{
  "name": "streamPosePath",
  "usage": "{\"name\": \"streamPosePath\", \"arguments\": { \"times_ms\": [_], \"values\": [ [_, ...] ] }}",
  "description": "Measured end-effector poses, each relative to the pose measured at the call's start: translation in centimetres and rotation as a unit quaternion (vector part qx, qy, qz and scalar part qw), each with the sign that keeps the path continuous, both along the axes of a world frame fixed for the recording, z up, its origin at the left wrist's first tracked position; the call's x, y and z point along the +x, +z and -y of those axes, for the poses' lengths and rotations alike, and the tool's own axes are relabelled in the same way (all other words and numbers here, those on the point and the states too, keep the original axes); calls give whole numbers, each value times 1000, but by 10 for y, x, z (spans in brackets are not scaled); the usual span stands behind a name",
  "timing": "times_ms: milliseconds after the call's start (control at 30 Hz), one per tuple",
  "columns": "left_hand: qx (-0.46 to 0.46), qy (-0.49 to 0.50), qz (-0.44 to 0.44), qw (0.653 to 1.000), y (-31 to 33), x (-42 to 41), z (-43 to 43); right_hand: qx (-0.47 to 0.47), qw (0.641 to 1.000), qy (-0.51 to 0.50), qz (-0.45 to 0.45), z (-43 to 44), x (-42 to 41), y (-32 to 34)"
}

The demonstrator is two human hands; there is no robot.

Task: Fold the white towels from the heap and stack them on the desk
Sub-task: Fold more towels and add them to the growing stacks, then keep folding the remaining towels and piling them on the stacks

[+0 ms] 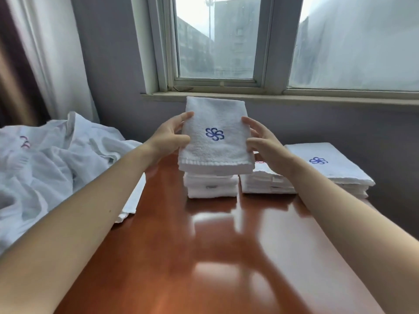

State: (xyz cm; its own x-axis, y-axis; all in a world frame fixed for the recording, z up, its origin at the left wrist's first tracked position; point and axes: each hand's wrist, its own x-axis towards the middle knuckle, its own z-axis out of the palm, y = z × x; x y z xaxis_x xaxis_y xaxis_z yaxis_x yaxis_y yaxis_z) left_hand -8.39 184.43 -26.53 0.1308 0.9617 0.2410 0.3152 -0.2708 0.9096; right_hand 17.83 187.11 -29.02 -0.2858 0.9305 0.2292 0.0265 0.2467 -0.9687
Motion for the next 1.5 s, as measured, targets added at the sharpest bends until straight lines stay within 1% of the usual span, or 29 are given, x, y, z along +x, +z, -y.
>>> {"name": "streamPosePath", "arguments": {
  "times_ms": [200,433,500,633,800,867,967,1033,1133,1233,1367,1500],
  "values": [
    [-13,32,17,999,-12,-4,-50,-29,999,-25,9,-55,-17,-11],
    [-37,63,17,997,-44,-11,-88,-56,996,-52,40,-92,-31,-40],
    [-44,80,16,996,-57,-10,-97,-55,994,-67,63,-97,-35,-49],
    [-80,106,-30,991,-81,-6,-108,-60,983,-104,138,-104,-43,-65],
    [-92,121,-50,987,-86,0,-106,-95,970,-88,207,-101,-46,-57],
    [-93,118,-61,987,-83,2,-98,-94,965,-73,236,-94,-44,-49],
    [-87,114,-96,985,-78,5,-78,-47,949,-67,304,-78,-40,-38],
    [-78,118,-126,982,-74,6,-61,1,930,-76,360,-65,-39,-31],
    [-59,116,-158,979,-66,4,-30,119,900,-96,409,-35,-47,-16],
    [-44,119,-188,974,-62,-6,4,218,870,-59,438,-2,-68,-4],
    [-39,140,-262,954,-58,-44,56,272,831,21,484,38,-111,3],
    [-48,205,-304,929,-52,-102,113,302,813,67,493,67,-162,3]
  ]
}}
